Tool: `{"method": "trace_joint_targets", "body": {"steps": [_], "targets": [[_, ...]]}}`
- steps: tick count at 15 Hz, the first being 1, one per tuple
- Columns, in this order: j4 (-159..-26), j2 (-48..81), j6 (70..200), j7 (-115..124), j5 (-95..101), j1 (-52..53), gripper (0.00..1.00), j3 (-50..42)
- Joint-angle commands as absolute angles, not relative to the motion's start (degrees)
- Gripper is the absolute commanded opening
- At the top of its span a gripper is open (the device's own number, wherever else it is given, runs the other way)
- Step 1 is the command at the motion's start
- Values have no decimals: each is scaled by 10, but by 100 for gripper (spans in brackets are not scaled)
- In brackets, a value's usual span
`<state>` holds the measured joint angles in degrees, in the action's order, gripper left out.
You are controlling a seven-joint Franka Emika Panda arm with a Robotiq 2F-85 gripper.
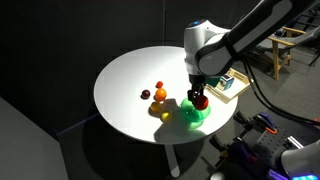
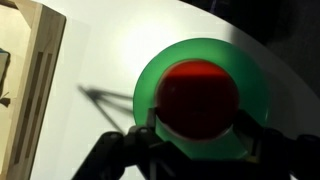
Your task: Put the big red tomato in the green bowl, then put the apple in the green bowl and remove the soft toy block from the box
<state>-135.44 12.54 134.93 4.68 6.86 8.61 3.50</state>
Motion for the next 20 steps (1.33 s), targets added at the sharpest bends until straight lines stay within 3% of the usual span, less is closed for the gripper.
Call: {"method": "trace_joint_targets", "body": {"steps": [1, 8, 9, 11, 20], "targets": [[-1386, 131, 1412, 42, 67, 78, 53, 40], [-1394, 171, 1489, 29, 63, 74, 53, 39], [-1393, 175, 1492, 31, 64, 75, 94, 38], [-1391, 181, 1493, 31, 66, 76, 100, 37], [-1387, 158, 1458, 41, 59, 82, 100, 42]]}}
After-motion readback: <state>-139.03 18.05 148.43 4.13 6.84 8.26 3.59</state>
